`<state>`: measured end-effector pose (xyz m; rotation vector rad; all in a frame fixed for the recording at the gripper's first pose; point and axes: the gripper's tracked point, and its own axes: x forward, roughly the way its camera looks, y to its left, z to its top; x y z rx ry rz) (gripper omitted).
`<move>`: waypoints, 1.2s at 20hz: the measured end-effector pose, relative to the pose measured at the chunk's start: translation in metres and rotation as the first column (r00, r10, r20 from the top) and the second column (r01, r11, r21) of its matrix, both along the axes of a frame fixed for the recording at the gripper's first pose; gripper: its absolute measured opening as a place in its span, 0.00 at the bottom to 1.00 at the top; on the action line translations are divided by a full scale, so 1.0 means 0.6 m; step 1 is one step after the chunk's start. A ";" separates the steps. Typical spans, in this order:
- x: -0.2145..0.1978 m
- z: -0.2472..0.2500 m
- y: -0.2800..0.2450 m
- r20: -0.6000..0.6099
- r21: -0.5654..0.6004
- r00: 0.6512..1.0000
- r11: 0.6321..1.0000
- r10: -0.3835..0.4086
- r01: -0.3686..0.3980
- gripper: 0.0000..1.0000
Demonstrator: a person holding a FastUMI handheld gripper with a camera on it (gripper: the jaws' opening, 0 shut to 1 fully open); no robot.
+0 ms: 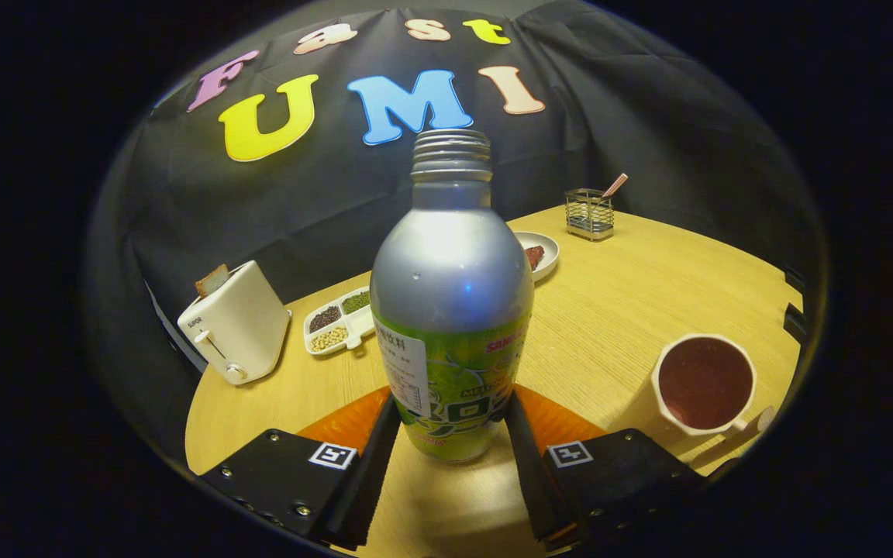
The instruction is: Take the bottle from table, then pour the juice into the cup, finally place the bottle on the coaster
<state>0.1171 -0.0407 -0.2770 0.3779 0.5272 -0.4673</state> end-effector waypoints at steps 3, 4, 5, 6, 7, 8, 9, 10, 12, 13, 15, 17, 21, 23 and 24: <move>0.020 -0.005 -0.013 0.009 -0.011 1.000 1.000 -0.002 0.002 0.75; 0.022 -0.010 -0.019 0.004 -0.017 1.000 1.000 0.000 0.000 0.75; 0.025 -0.012 -0.023 0.001 -0.026 1.000 1.000 0.003 -0.003 0.75; 0.029 -0.018 -0.026 -0.005 -0.037 1.000 0.999 0.007 -0.008 0.75; 0.035 -0.020 -0.030 -0.009 -0.048 1.000 0.999 0.012 -0.012 0.75; 0.039 -0.021 -0.034 -0.013 -0.056 1.000 0.998 0.015 -0.016 0.75; 0.045 -0.024 -0.035 -0.011 -0.060 1.000 0.998 0.020 -0.021 0.75; 0.050 -0.025 -0.035 -0.009 -0.061 1.000 0.998 0.024 -0.025 0.75; 0.057 -0.034 -0.033 -0.018 -0.068 0.999 0.997 0.035 -0.036 0.75; 0.060 -0.036 -0.030 -0.019 -0.072 0.999 0.996 0.046 -0.047 0.75; 0.065 -0.049 -0.027 -0.038 -0.085 0.997 0.994 0.071 -0.074 0.76; 0.067 -0.049 -0.030 -0.045 -0.122 0.995 0.989 0.084 -0.089 0.77; 0.065 -0.050 -0.031 -0.060 -0.143 0.994 0.984 0.094 -0.102 0.78; 0.061 -0.056 -0.026 -0.070 -0.138 0.992 0.984 0.107 -0.115 0.79; 0.060 -0.057 -0.024 -0.076 -0.143 0.991 0.982 0.111 -0.121 0.81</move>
